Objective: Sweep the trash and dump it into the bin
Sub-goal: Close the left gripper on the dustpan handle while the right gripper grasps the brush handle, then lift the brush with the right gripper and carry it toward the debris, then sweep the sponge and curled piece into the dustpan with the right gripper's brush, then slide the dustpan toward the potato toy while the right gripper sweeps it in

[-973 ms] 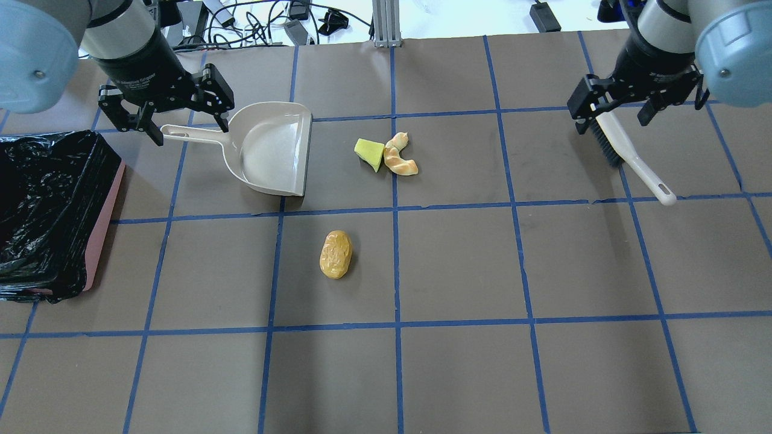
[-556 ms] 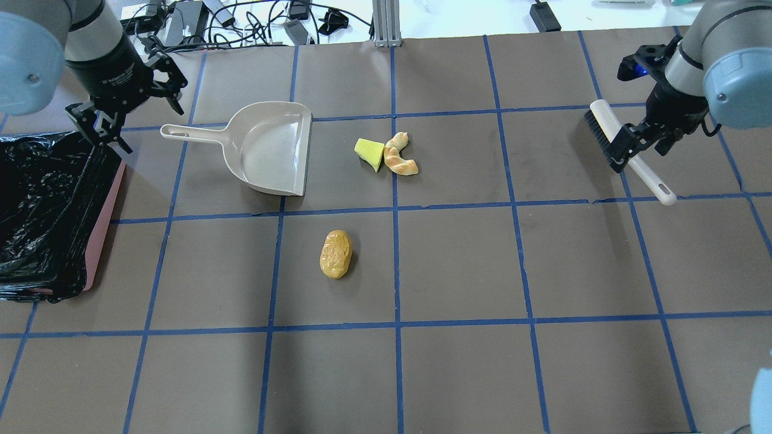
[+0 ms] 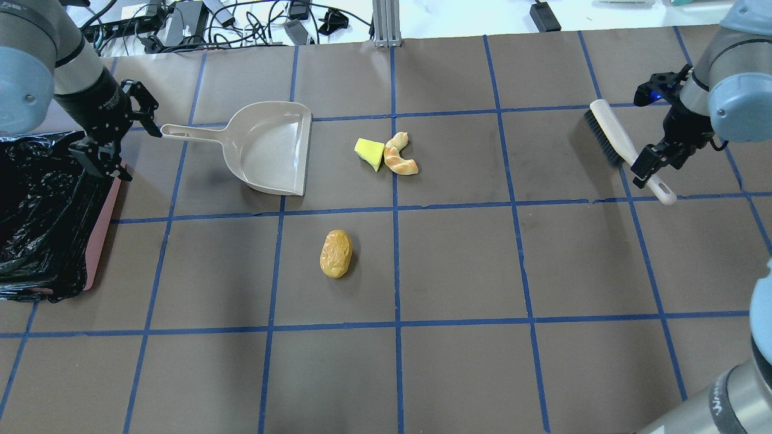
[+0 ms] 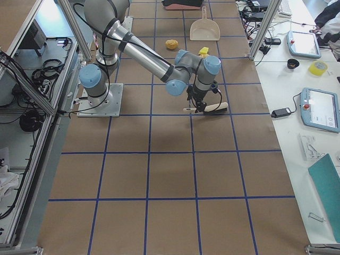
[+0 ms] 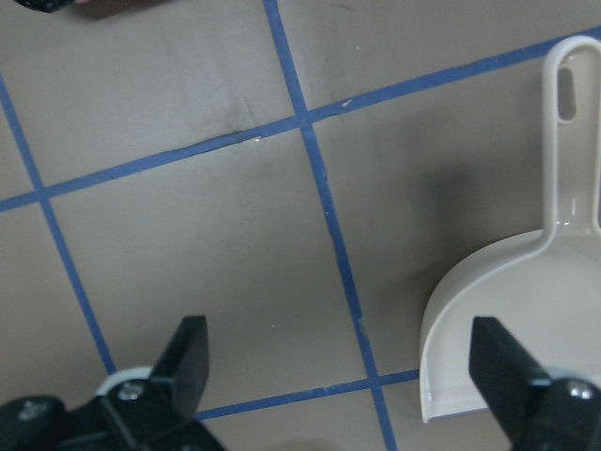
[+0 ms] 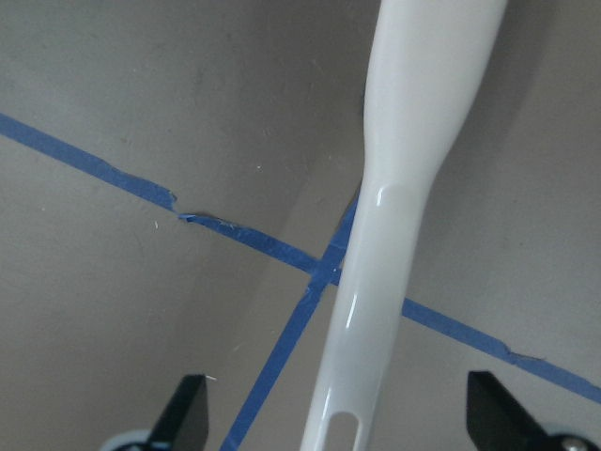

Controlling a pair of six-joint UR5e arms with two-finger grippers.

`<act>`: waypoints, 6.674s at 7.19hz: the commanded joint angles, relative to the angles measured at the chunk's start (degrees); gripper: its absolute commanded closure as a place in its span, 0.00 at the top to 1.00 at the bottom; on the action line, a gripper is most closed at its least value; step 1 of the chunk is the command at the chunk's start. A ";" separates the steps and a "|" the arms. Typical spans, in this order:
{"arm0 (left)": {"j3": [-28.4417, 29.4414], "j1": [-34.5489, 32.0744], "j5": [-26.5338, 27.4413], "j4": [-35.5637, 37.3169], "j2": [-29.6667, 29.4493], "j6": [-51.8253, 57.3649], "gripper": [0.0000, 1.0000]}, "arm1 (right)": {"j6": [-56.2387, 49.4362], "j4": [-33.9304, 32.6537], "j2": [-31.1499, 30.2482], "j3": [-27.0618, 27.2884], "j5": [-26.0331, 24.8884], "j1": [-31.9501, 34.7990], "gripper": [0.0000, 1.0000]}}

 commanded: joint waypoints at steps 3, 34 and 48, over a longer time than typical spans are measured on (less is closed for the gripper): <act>-0.20 0.27 -2.68 18.60 -9.88 -6.80 1.00 | 0.03 -0.01 0.90 0.03 -0.26 -0.26 0.46; 4.29 -11.51 6.19 31.64 -20.54 -15.63 0.00 | 79.80 -15.12 16.34 -16.10 36.39 43.92 0.00; -4.91 -2.38 -1.11 31.73 -13.36 -4.13 0.00 | 92.88 13.88 9.08 -15.27 5.80 49.20 0.00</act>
